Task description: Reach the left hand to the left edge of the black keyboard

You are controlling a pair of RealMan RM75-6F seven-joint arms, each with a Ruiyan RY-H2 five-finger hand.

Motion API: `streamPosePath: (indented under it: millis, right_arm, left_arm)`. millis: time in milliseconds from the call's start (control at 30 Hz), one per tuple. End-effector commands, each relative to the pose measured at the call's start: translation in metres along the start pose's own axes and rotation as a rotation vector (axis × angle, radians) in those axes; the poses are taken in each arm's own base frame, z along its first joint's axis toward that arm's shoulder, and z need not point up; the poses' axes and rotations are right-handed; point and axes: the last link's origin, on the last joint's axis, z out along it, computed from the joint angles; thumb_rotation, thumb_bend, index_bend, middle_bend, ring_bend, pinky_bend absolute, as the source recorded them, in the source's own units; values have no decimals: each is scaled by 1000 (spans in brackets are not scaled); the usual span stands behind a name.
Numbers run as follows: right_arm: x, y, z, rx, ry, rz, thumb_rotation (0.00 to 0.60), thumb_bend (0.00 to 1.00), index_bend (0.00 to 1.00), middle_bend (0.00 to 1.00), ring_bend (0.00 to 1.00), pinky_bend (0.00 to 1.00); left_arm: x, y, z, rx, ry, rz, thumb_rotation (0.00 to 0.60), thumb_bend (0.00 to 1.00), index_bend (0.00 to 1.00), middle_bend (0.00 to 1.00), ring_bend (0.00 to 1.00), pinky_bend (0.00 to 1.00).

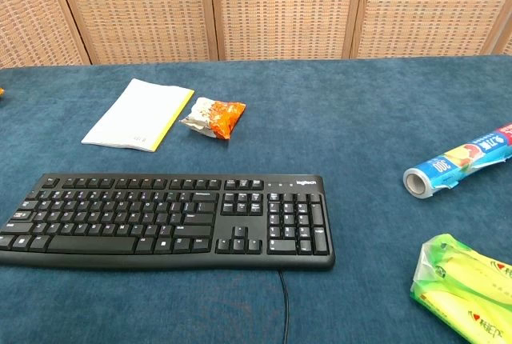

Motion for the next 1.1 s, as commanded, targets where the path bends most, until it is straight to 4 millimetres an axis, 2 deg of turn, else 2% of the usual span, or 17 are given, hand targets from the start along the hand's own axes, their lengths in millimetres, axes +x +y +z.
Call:
streamPosePath:
  millis: [33,1100]
  right_arm:
    - [0,0,0,0,1,1,600,46,0,0,0,0]
    - [2,2,-1,-4,9,7,600,44,0,0,0,0]
  left_arm:
    - [0,0,0,-1,0,0,600,0,0,0,0,0]
    - [0,3,2,6,2,-2,600,19,0,0,0,0]
